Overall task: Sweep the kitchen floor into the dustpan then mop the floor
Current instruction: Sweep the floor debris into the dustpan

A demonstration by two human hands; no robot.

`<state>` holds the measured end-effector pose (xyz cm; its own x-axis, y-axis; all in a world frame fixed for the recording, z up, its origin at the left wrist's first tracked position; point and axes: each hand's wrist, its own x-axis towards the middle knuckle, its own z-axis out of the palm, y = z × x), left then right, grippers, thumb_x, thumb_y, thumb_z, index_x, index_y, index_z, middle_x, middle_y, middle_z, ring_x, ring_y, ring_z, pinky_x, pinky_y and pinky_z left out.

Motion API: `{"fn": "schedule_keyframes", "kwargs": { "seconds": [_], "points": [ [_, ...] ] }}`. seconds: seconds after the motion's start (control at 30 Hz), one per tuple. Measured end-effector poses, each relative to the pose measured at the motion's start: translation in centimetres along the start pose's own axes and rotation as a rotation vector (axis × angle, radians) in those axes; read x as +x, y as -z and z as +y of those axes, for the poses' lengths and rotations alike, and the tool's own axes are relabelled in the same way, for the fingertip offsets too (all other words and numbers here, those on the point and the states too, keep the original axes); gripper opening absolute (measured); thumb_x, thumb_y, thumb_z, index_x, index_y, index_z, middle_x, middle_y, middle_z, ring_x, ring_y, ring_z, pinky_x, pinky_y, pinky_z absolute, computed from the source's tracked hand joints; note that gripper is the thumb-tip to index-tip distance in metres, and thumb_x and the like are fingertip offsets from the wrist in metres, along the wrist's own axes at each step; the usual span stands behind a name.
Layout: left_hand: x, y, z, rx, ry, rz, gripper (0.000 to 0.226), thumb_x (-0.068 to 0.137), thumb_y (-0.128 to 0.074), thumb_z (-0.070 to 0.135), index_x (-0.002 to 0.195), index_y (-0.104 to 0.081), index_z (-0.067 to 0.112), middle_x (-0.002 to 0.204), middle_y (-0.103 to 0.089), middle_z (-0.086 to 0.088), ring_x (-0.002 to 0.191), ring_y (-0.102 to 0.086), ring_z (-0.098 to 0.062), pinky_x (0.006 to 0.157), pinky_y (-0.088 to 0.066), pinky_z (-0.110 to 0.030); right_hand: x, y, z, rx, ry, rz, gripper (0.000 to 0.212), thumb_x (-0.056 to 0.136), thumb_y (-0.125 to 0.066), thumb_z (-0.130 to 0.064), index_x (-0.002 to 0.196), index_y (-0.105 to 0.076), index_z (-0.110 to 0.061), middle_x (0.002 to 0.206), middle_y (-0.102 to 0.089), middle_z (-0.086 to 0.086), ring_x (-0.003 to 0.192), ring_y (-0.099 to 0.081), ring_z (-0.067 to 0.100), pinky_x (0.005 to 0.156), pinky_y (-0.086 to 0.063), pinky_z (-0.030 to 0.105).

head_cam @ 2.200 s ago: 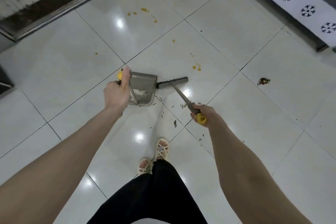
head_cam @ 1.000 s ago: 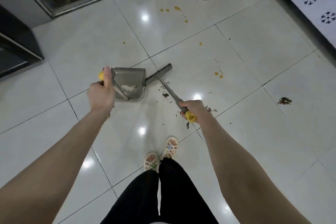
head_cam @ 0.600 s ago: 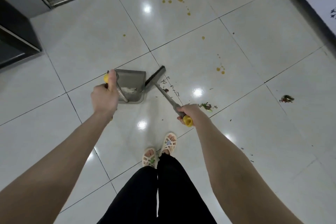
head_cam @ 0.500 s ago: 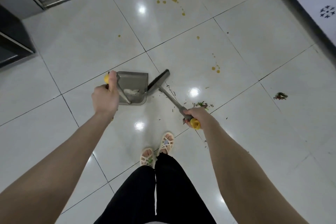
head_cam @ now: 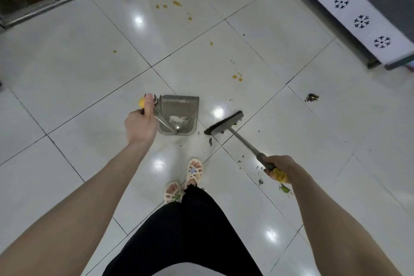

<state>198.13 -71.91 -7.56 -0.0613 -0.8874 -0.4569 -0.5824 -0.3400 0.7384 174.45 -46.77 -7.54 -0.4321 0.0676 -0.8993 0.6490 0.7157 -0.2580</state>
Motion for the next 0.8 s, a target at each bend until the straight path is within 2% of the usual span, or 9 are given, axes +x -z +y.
{"fn": "schedule_keyframes", "kwargs": {
  "seconds": [0.1,0.2,0.3,0.43,0.5,0.57,0.6,0.63,0.8],
  "points": [
    [-0.9,0.2,-0.4,0.011,-0.021,0.006,0.078,0.086,-0.031,0.076,0.056,-0.051,0.005,0.061,-0.055,-0.016,0.074,-0.064,-0.041,0.074,-0.055,-0.049,-0.8,-0.1,1.0,0.029,0.052,-0.009,0.017,0.084,-0.069,-0.002,0.077,-0.055,0.003,0.082,-0.051,0.014,0.065,-0.054,0.023,0.04,-0.05,0.02],
    [-1.4,1.0,-0.7,0.017,-0.019,0.007,0.079,0.084,-0.032,0.077,0.057,-0.05,0.005,0.062,-0.055,-0.015,0.074,-0.063,-0.04,0.075,-0.055,-0.05,-1.7,-1.2,1.5,-0.061,0.122,-0.037,0.015,0.082,-0.072,-0.004,0.09,-0.06,0.002,0.073,-0.053,0.012,0.057,-0.053,0.022,0.044,-0.048,0.023],
    [-1.8,2.5,-1.0,0.01,-0.009,0.008,0.079,0.08,-0.031,0.08,0.057,-0.048,0.006,0.06,-0.052,-0.012,0.066,-0.056,-0.033,0.073,-0.053,-0.047,-2.6,-3.1,2.1,-0.107,0.186,-0.079,0.03,0.082,-0.072,-0.004,0.105,-0.063,0.012,0.068,-0.053,0.012,0.049,-0.052,0.02,0.038,-0.044,0.021],
    [-1.7,5.0,-1.5,-0.009,0.002,0.048,0.08,0.082,-0.033,0.078,0.065,-0.05,0.001,0.062,-0.05,-0.011,0.056,-0.049,-0.028,0.064,-0.052,-0.041,-3.5,-7.0,1.9,-0.162,0.253,-0.136,0.043,0.082,-0.071,-0.002,0.114,-0.055,0.021,0.071,-0.053,0.015,0.043,-0.054,0.017,0.04,-0.045,0.022],
    [-1.7,6.2,-1.7,-0.019,-0.001,0.065,0.074,0.086,-0.035,0.074,0.069,-0.051,0.004,0.062,-0.048,-0.011,0.051,-0.046,-0.027,0.058,-0.048,-0.036,-3.8,-8.9,1.5,-0.188,0.27,-0.173,0.04,0.082,-0.07,-0.002,0.11,-0.057,0.022,0.076,-0.052,0.017,0.043,-0.055,0.016,0.042,-0.045,0.023],
    [-1.7,7.2,-2.1,-0.018,0.001,0.08,0.072,0.086,-0.035,0.074,0.069,-0.049,0.005,0.062,-0.047,-0.011,0.047,-0.045,-0.027,0.054,-0.045,-0.032,-4.0,-10.5,1.0,-0.206,0.263,-0.211,0.02,0.082,-0.071,-0.003,0.094,-0.063,0.011,0.072,-0.053,0.014,0.047,-0.055,0.017,0.044,-0.046,0.024],
    [-1.6,7.6,-2.3,-0.014,0.003,0.092,0.072,0.086,-0.035,0.074,0.069,-0.05,0.006,0.062,-0.047,-0.011,0.046,-0.045,-0.027,0.053,-0.044,-0.031,-4.0,-11.2,0.8,-0.216,0.254,-0.231,0.014,0.083,-0.071,-0.004,0.085,-0.061,0.006,0.069,-0.053,0.013,0.049,-0.056,0.018,0.045,-0.047,0.025],
    [-1.6,8.0,-2.6,-0.008,0.007,0.109,0.072,0.086,-0.035,0.074,0.07,-0.051,0.006,0.063,-0.047,-0.012,0.046,-0.045,-0.026,0.053,-0.044,-0.031,-3.9,-12.0,0.7,-0.229,0.244,-0.25,0.016,0.083,-0.071,-0.005,0.079,-0.057,0.003,0.069,-0.053,0.013,0.05,-0.056,0.018,0.047,-0.049,0.026],
    [-2.1,8.2,-3.2,0.026,0.032,0.122,0.072,0.083,-0.034,0.077,0.069,-0.049,0.008,0.064,-0.048,-0.012,0.046,-0.046,-0.026,0.056,-0.047,-0.035,-3.0,-15.2,0.7,-0.28,0.209,-0.284,0.018,0.085,-0.068,-0.005,0.079,-0.053,0.002,0.072,-0.055,0.015,0.054,-0.057,0.019,0.06,-0.052,0.031]
  ]
}}
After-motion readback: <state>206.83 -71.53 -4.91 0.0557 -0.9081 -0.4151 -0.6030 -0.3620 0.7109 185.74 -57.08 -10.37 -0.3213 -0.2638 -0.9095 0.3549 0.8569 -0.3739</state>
